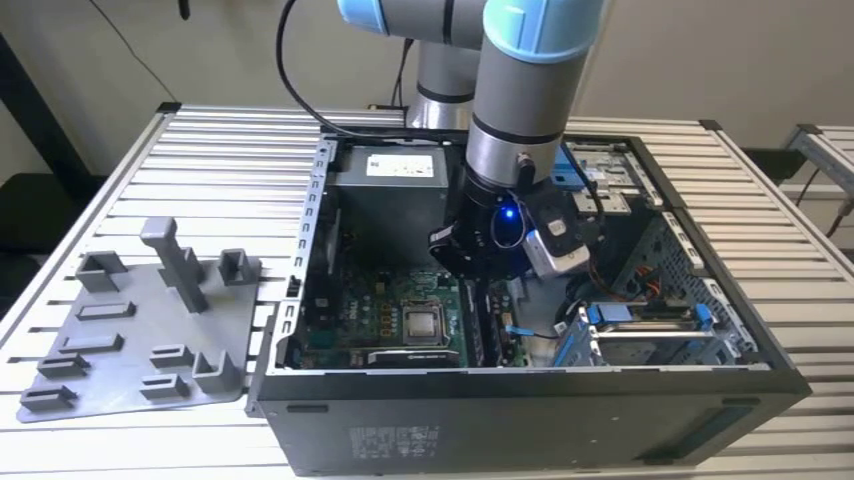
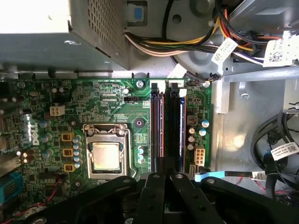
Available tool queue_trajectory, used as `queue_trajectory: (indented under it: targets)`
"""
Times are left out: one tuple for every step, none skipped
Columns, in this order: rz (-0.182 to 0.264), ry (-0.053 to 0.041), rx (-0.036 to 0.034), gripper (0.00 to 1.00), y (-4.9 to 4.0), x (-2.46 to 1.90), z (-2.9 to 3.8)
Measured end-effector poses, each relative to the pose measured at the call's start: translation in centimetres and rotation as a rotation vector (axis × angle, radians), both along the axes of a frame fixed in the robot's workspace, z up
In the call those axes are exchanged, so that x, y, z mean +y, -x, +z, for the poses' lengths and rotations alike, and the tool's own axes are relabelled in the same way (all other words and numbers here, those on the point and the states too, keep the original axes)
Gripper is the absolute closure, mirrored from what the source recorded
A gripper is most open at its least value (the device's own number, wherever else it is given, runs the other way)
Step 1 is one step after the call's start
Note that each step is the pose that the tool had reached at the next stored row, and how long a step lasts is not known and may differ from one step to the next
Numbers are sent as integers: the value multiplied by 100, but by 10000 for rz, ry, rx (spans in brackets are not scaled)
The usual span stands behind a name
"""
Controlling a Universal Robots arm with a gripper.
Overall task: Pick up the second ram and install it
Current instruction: 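Press down the second ram until it locks into place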
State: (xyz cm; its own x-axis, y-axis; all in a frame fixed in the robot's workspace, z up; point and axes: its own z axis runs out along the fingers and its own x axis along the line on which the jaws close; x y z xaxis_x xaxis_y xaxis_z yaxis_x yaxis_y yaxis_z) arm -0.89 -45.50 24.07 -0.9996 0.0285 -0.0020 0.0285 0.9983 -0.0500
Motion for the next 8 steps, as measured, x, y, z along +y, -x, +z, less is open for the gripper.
queue_trajectory:
  targets:
    - [0, 0, 0, 89, 0, 0, 1]
    - [0, 0, 0, 89, 0, 0, 1]
    - [0, 0, 0, 89, 0, 0, 1]
    - [0, 0, 0, 89, 0, 0, 1]
    - [0, 0, 0, 89, 0, 0, 2]
    - [0, 0, 0, 89, 0, 0, 2]
    - [0, 0, 0, 89, 0, 0, 2]
    - [1, 0, 0, 89, 0, 0, 3]
